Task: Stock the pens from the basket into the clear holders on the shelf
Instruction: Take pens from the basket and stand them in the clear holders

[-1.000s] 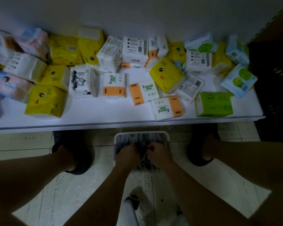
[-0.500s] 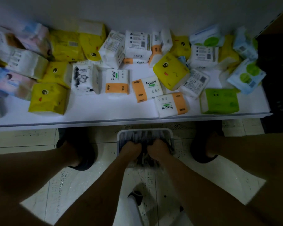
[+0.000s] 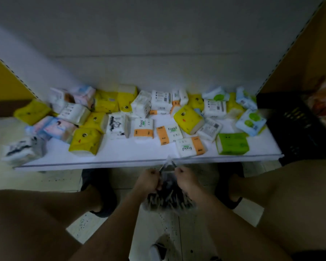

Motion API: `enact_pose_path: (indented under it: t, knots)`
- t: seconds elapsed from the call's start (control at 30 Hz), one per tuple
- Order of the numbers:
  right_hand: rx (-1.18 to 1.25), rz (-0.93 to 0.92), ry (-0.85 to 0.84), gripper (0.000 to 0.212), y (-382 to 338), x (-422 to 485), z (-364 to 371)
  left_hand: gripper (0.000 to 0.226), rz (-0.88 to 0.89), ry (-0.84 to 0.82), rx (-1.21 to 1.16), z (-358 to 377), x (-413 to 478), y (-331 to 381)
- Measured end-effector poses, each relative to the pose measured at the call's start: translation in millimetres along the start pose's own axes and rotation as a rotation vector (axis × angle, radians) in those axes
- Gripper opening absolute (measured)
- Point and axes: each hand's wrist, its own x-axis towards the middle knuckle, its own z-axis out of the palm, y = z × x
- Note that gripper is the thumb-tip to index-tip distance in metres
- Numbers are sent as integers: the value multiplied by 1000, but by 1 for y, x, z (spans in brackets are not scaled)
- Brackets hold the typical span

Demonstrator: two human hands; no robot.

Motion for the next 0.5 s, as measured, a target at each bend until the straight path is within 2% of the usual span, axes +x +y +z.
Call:
enact_pose_path:
  t: [0.1,0.2,0.37,0.5]
  knots:
    - [242,-110,26,21,-27,-24,-10,12,86,131,-118,-23,-22,21]
    - [460,-266,-25,15,-58,-55,-17,9,264,271,-166,-47,-46,48]
    - [478,-549,-50,19,-115,-105,-39,10,599,394,-204,-80,-102,95]
    - [488,-764,-28,22,-154,-156,-65,7,725,462,-303,-105,-149,126]
